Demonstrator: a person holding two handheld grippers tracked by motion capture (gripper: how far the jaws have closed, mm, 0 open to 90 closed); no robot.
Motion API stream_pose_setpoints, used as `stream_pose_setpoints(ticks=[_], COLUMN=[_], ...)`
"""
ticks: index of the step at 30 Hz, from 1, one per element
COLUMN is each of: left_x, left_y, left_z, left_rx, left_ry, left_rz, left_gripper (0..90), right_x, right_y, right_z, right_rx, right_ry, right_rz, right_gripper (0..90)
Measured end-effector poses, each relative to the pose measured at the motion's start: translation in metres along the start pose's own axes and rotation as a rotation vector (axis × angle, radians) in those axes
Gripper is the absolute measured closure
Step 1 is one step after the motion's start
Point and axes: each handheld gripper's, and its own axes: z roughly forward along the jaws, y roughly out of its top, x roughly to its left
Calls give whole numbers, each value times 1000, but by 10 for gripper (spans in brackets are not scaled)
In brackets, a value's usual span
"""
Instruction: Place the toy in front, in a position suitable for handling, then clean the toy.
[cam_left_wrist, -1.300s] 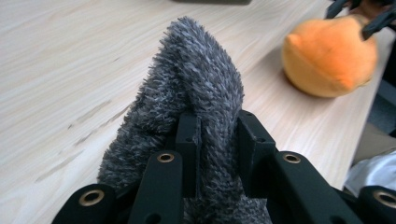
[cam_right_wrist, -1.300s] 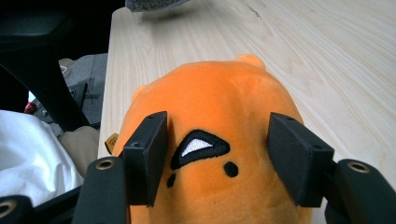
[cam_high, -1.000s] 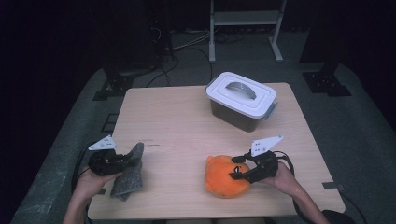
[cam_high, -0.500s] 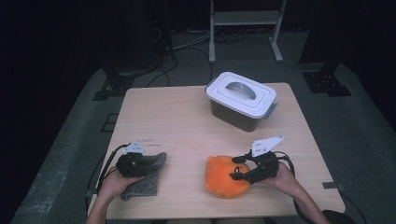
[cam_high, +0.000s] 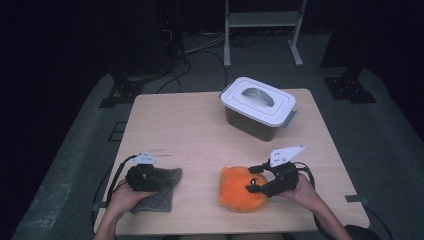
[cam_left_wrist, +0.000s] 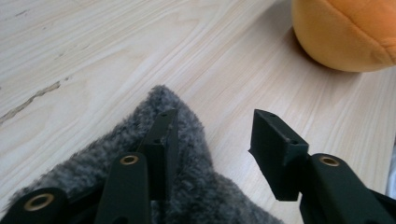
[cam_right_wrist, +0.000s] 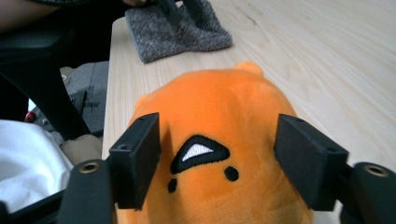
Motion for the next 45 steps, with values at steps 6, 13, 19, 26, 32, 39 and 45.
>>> stream_pose_setpoints(ticks=[6,13,19,26,32,39,45], left_x=[-3,-9,-12,-15,-17,-25,-25], left_y=[5,7,10,10,12,15,15], left_z=[-1,-2,-5,-14,-13,-14,-13], left_rx=[-56,-89,-115,-168,-168,-184,-182], left_ry=[-15,-19,-12,-10,-14,-29,-35], left_rz=[9,31,41,45,51,74,83], left_gripper=[428,355,281,233,206,184,173], right_x=[-2,-12,-23,-37,-45,-60,-70], right_y=[12,27,38,52,62,75,89], right_z=[-9,-17,-25,-33,-40,-48,-56], right_rx=[-43,-11,1,10,0,4,3], right_ry=[-17,-50,-79,-115,-140,-171,-203], right_rz=[5,8,15,14,5,-6,-16], right_gripper=[262,231,231,226,227,227,227])
